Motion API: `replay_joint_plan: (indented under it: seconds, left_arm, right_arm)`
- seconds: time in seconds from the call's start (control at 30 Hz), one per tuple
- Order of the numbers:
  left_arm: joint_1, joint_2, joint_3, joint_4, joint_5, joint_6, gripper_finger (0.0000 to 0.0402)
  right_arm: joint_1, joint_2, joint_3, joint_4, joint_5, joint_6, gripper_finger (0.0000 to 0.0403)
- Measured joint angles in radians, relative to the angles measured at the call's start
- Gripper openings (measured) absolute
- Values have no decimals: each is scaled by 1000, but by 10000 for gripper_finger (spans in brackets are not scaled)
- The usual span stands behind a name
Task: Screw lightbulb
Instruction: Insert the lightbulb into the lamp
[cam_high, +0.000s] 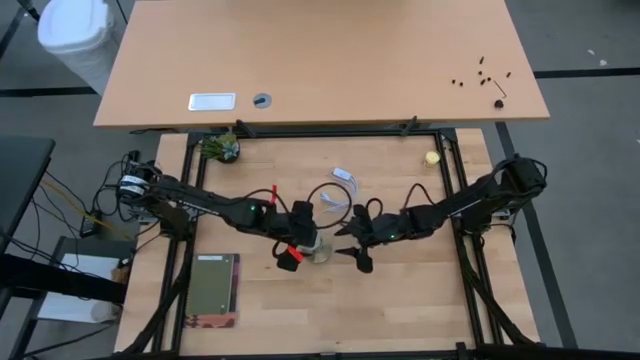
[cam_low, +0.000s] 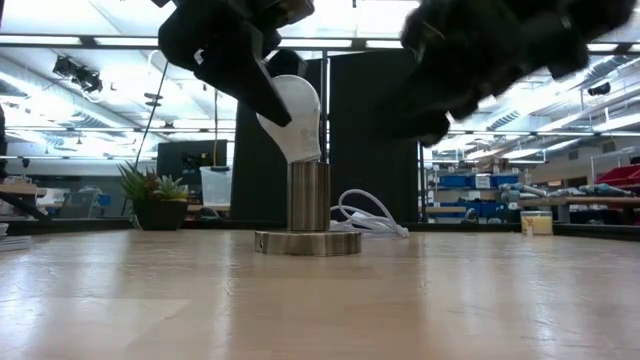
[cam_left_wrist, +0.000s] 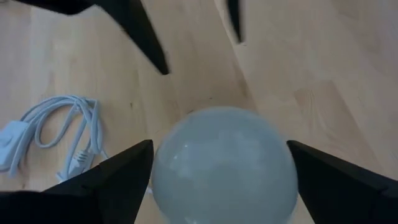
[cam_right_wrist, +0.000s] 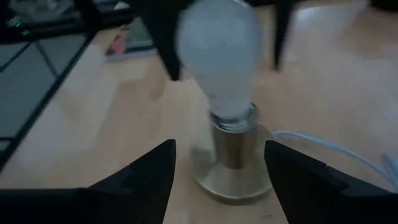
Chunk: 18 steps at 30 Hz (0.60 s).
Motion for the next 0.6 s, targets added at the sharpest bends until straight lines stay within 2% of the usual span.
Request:
replay_joint_plan:
  seconds: [0.13,0.2,0.6]
  left_arm:
    - [0,0,1,-4,-6,26,367]
    - [1,0,1,-17,-7,40,367]
    - [6,0,0,-33,-19,70,367]
  right_arm:
    - [-1,22,-85,184,51,-14,263]
    - [-2,39,-100,213,52,-26,270]
    - [-13,329,10,399,52,-87,318]
